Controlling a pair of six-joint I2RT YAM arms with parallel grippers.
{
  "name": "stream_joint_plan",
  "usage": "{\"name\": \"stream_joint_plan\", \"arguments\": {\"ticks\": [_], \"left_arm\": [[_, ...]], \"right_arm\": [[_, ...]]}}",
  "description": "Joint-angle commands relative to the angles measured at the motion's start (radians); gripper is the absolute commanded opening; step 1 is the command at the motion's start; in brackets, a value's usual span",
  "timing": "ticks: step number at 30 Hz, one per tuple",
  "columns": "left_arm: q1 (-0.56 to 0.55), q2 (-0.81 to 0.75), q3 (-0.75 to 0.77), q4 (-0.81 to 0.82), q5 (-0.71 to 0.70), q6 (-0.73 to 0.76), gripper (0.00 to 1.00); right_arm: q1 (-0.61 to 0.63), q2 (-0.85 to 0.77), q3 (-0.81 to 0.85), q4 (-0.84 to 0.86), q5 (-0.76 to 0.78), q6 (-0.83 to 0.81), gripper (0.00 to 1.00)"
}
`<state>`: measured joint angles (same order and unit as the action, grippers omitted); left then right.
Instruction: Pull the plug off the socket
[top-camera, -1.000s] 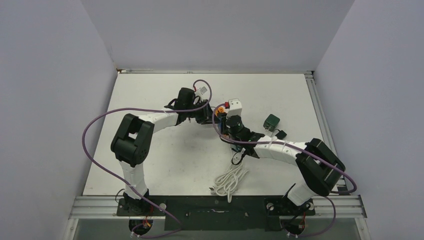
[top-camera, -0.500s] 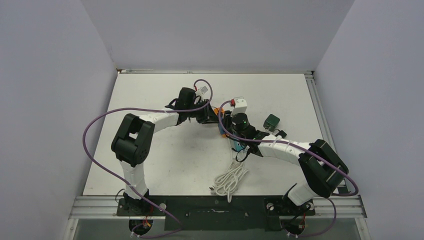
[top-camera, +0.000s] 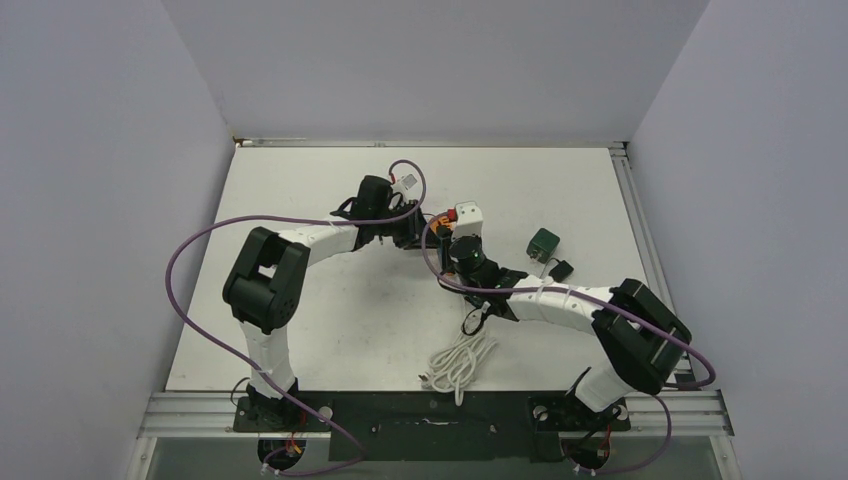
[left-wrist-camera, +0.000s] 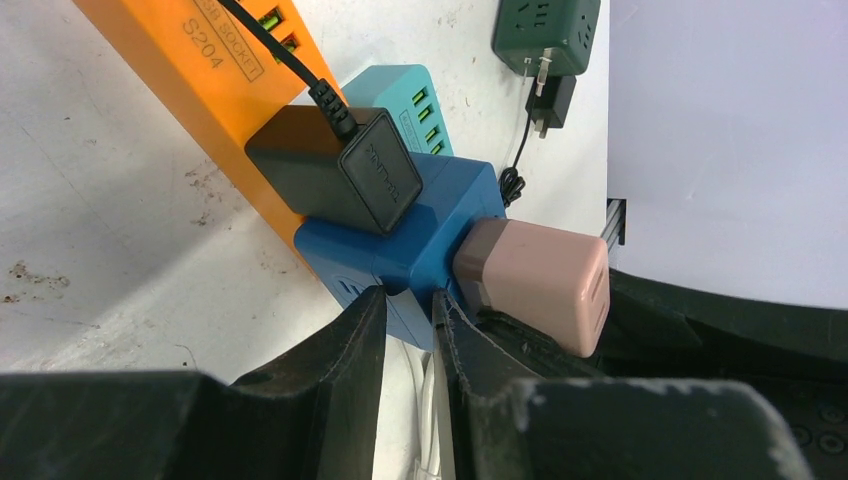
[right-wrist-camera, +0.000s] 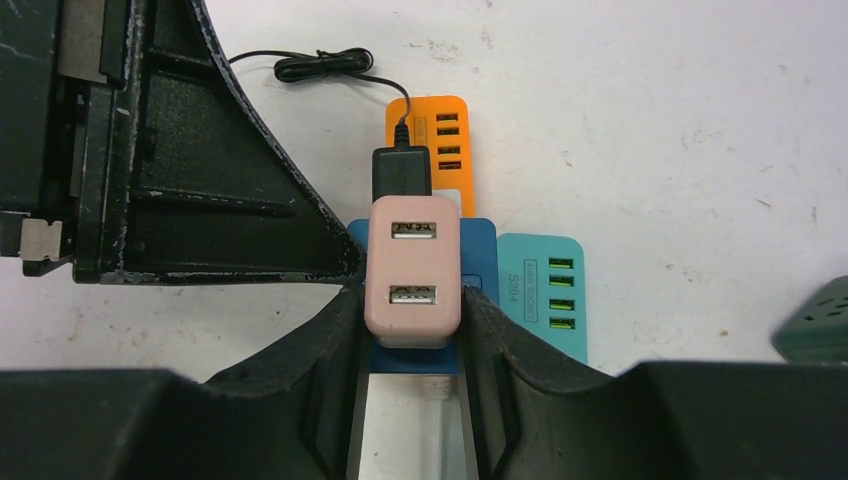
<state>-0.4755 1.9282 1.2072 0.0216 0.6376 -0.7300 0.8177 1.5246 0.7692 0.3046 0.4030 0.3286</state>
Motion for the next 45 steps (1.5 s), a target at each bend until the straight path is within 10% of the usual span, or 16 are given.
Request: {"name": "stream_joint_plan", "arguments": {"ticks": [1,27,45], "left_arm": [[-0.018,0.077,-0.041,-0.175,-0.098,0.064,0.18],[-0.023,0.08,-0.038,-0.181,-0.104,0.07,0.18],[-0.025,0.083,-0.035,-0.186,-0.105,0.073,0.18]], "right_arm": [[0.071,0.024,0.057,0.005,0.147,-0.07,0.05],[-0.099,-0.061,-0.029,0.065,-0.135,0.096,0.05],[0.015,-0.054,0.003,0.038,0.073,-0.023,0.05]]}}
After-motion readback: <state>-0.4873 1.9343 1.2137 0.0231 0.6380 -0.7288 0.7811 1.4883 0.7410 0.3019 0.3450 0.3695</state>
